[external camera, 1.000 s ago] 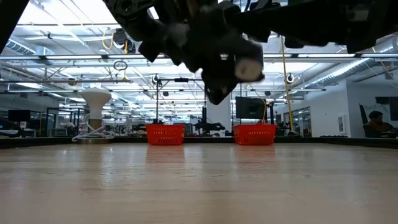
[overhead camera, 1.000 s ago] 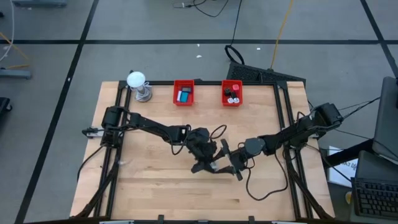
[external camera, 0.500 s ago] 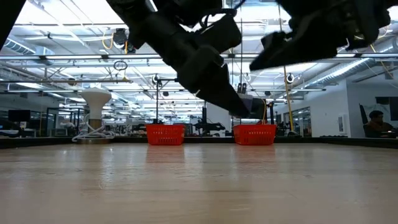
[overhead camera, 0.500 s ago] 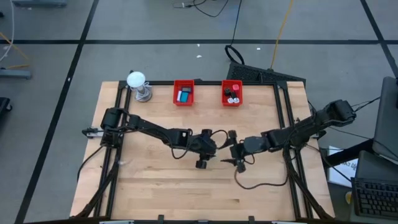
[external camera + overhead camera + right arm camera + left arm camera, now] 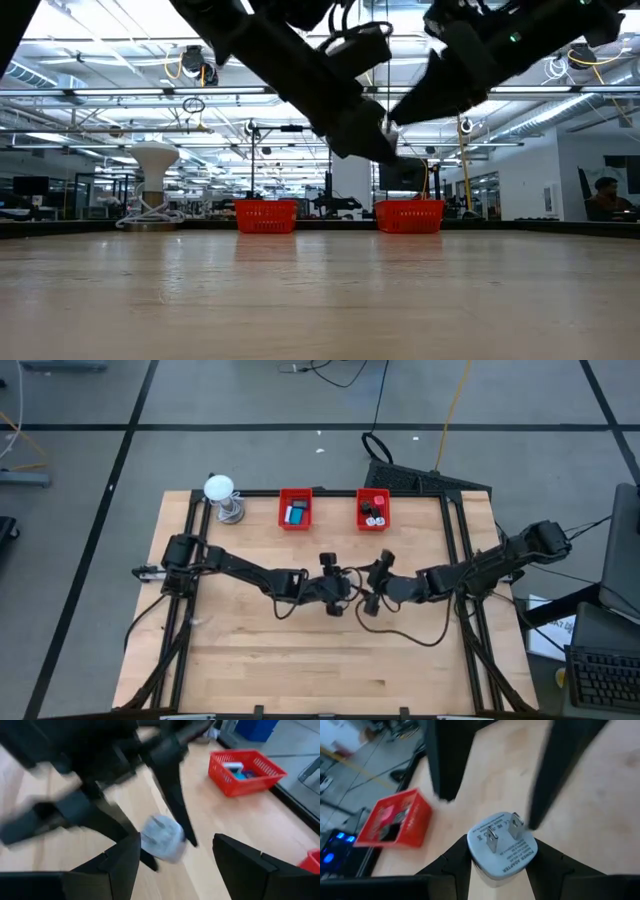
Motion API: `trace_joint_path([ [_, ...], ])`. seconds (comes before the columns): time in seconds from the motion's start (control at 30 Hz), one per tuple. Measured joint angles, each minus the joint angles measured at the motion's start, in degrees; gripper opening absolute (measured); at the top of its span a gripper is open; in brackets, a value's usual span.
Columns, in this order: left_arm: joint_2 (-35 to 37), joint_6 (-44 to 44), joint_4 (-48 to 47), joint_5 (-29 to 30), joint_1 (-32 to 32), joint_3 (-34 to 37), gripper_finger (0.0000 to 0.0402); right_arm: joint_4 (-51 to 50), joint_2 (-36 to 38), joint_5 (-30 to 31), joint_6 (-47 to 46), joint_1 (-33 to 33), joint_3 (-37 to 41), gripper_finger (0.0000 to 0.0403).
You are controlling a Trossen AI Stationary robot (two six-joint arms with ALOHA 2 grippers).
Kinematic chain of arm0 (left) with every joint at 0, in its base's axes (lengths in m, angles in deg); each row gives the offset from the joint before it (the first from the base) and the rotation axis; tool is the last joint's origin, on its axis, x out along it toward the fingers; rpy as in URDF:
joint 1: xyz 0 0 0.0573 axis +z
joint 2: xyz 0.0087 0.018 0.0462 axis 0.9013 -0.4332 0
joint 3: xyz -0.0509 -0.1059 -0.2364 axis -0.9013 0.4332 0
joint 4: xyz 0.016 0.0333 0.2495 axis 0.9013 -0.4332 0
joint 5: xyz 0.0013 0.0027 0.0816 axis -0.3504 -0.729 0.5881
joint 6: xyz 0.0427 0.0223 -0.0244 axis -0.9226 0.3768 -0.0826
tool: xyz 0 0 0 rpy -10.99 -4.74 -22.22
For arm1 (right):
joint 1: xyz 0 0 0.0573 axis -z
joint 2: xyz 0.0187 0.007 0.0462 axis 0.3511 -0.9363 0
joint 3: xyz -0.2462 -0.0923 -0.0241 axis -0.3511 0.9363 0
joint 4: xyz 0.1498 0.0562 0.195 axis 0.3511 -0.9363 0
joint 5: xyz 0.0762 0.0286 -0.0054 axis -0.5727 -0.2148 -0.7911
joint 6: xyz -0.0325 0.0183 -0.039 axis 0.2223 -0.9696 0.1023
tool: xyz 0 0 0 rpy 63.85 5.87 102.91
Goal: Pick & Place Office items
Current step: Put the purple charger adapter into the right red basket
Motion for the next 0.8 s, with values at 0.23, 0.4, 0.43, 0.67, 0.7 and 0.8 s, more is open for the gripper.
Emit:
trace_joint_path([
  [0.23, 0.00, 2.72, 0.14, 3.08, 1.52, 0.00, 0.0148, 2.26, -0.74, -0.30, -2.90, 2.27, -0.04, 0.0238],
  [0.4, 0.00, 2.77, 0.18, 4.36, 2.97, 0.00, 0.0148, 3.28, -2.63, -3.31, -4.37, 4.28, -0.02, 0.0238],
  [0.43, 0.00, 2.70, 0.20, 4.84, 3.19, 0.00, 0.0148, 3.28, -3.24, -3.42, -4.35, 4.64, -0.02, 0.0238],
  [0.67, -0.04, 1.99, -0.30, 5.52, 4.04, 0.02, 0.0148, 3.73, -6.47, -5.27, -4.15, 7.59, -1.67, 0.0238],
  [0.7, -0.02, 1.97, -0.84, 5.88, 4.01, 0.02, 0.0148, 3.46, -6.74, -5.85, -3.97, 7.90, -2.14, 0.0238],
  [0.8, -0.02, 2.10, -2.46, 6.82, 3.93, 0.01, 0.0148, -0.94, -6.36, -6.62, -4.29, 8.16, -3.89, 0.0238],
])
